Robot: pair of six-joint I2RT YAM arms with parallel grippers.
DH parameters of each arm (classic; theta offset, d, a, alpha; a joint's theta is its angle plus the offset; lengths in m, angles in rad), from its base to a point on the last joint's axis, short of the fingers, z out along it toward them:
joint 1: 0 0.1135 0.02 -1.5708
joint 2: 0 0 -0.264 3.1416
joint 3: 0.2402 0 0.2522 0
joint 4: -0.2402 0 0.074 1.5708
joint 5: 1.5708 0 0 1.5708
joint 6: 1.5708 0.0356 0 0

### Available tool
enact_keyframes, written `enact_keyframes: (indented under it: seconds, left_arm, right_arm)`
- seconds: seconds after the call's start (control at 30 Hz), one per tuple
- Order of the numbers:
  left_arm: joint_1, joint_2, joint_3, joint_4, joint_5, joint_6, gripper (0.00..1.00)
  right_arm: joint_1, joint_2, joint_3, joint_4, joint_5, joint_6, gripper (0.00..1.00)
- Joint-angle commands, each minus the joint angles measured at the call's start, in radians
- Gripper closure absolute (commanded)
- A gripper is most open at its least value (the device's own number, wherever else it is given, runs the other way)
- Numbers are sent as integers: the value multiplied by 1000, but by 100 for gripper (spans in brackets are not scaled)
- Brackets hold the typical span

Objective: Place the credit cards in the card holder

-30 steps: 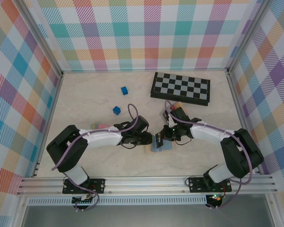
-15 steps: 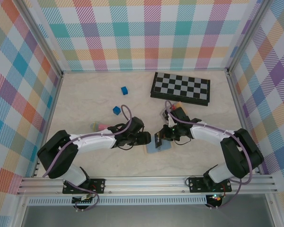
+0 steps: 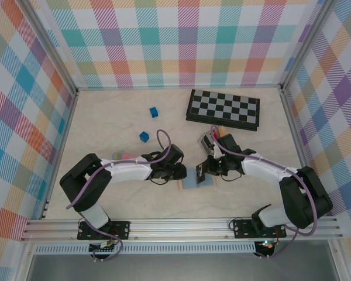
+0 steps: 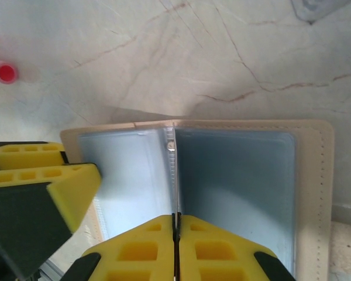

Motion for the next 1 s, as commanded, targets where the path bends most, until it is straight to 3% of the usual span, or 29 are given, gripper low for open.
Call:
enact_keyframes:
  seconds: [0.0, 0.2, 0.37, 0.8, 0.97]
  left_arm:
    - [9, 16, 24, -13, 5, 21, 70]
    - [8, 42, 43, -36, -4, 32, 70]
    - [9, 43, 43, -56, -25, 33, 71]
    - [9, 44, 46, -69, -35, 44, 71]
    - [8, 52, 52, -73, -31, 43, 73]
  right_arm:
    - [-1, 27, -26, 55, -51, -31, 92]
    - [-1, 48, -77, 171, -125, -10, 93]
    - [-8, 3, -68, 86, -44, -23, 93]
    - [-20, 14, -80, 165, -131, 2, 93]
    - [-20, -2, -88, 148, -89, 4, 93]
